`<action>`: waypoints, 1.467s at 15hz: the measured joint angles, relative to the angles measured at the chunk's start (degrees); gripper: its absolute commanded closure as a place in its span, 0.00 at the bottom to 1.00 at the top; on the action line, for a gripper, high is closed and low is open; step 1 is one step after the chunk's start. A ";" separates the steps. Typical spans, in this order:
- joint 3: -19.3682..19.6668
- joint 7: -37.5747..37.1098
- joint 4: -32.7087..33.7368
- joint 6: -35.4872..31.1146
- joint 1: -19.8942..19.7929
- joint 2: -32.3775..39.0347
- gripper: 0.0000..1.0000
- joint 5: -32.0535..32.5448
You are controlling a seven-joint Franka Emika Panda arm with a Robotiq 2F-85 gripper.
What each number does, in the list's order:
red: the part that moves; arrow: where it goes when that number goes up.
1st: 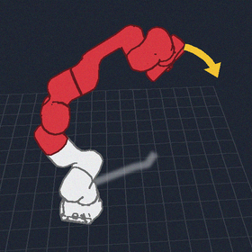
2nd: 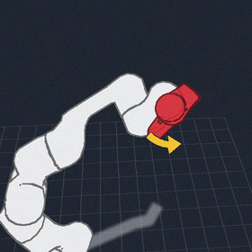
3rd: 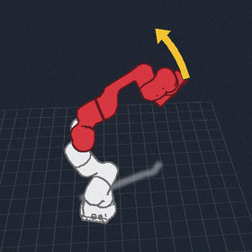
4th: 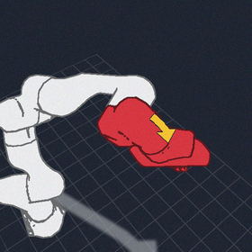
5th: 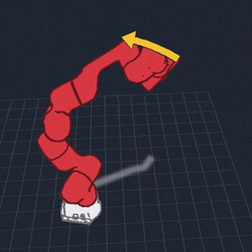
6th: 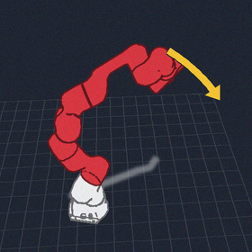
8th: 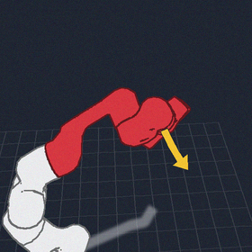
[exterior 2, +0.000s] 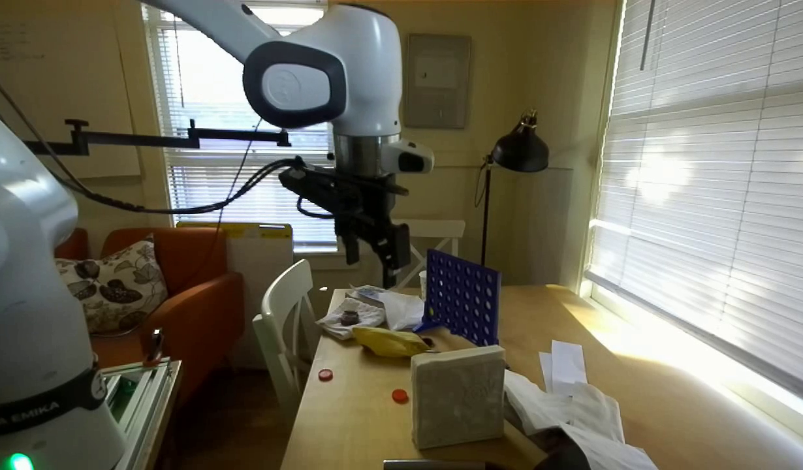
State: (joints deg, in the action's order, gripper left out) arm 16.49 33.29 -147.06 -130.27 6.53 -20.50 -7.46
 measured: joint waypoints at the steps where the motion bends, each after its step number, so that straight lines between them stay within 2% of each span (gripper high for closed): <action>1: -1.56 0.99 0.88 0.00 1.36 1.92 0.00 -0.54; 5: -7.49 7.21 5.11 -0.20 4.69 10.23 0.00 -2.65; 10: -13.93 17.19 12.25 0.34 4.49 20.59 0.00 -2.36; 12: -15.39 17.17 13.03 0.28 3.64 21.91 0.00 -2.39; 19: -16.46 16.92 13.13 0.34 2.05 21.64 0.00 -2.02; 22: -19.29 14.60 16.95 1.22 2.02 25.21 0.00 3.02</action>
State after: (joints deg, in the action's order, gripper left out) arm -2.80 47.90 -130.11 -129.04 8.55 4.71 -4.44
